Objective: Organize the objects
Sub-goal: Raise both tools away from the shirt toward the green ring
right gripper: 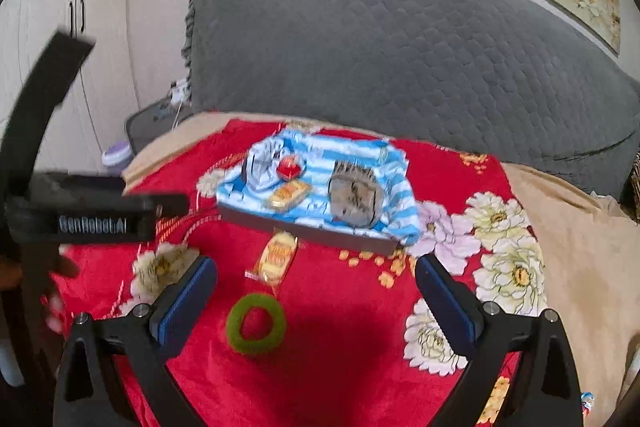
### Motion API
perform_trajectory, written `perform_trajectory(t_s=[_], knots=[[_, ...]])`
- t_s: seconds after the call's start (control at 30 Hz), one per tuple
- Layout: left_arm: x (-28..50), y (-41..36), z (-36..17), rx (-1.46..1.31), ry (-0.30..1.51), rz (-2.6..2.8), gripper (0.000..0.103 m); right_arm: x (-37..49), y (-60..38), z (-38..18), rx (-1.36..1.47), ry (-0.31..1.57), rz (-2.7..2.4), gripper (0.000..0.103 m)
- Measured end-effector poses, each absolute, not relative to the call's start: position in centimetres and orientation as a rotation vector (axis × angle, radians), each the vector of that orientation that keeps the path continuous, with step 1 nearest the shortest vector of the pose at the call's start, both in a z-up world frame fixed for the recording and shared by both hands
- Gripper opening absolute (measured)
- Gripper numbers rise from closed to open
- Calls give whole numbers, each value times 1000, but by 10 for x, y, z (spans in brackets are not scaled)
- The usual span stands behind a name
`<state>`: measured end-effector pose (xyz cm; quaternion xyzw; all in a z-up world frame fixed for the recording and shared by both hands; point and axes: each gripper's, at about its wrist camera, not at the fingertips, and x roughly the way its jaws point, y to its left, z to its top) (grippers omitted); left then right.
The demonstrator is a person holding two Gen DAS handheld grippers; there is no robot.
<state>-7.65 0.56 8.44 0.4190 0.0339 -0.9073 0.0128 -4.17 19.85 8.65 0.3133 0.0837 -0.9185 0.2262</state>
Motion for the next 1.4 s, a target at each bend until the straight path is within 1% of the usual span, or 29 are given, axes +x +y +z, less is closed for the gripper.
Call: perform_trajectory(t_s=[0.27, 0.47, 1.03, 1.4], knots=[[-84, 7, 79, 1325, 92, -2813, 93, -44, 184, 60, 941, 296, -2489, 100], [-80, 5, 71, 1341, 97, -2797, 93, -44, 188, 61, 947, 268, -2498, 100], [-31, 1, 62, 1362, 110, -2741, 93, -29, 198, 73, 926, 228, -2516, 100], [-38, -4, 44, 1395, 93, -2734, 93, -29, 192, 59, 977, 254, -2496, 100]])
